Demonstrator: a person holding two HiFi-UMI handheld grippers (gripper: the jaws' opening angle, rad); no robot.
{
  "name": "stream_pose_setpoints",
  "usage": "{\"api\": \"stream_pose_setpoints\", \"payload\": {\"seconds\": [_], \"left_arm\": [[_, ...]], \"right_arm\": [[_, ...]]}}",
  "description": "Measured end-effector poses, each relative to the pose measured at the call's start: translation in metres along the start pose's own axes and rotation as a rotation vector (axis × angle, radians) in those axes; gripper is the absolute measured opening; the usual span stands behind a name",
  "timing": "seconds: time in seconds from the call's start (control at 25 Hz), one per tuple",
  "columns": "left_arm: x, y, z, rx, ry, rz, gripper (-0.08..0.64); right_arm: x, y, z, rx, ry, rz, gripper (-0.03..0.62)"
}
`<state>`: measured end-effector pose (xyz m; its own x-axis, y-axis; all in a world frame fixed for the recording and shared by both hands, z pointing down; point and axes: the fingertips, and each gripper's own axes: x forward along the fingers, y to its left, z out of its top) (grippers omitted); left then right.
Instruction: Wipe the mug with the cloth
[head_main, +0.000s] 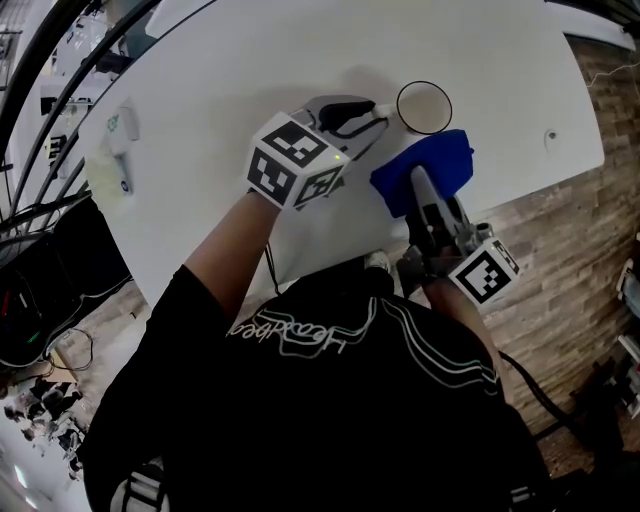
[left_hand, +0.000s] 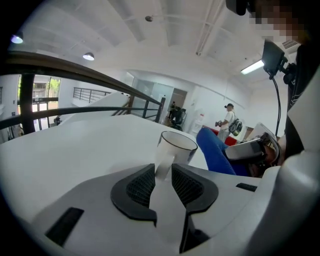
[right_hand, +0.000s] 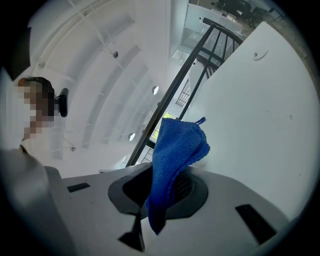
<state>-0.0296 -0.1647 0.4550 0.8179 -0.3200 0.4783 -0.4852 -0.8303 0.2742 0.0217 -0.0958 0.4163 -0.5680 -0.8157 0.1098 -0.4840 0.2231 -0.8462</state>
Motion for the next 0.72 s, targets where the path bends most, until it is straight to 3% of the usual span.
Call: {"api": "stream_pose_setpoints", "payload": {"seconds": [0.48,0.72], "left_arm": [[0.001,-0.007,-0.013,0.103,0.047,0.016,0.086],[0.0,-0.012,-0.011,0.094,0.041,0.005,0.084]], "right_arm": [[0.022,-0.017,0.0,0.057,-0.059,-0.027,0.051],[0.025,-0.033,-0.007,0.175,-0.075,-0.071,0.051]]}}
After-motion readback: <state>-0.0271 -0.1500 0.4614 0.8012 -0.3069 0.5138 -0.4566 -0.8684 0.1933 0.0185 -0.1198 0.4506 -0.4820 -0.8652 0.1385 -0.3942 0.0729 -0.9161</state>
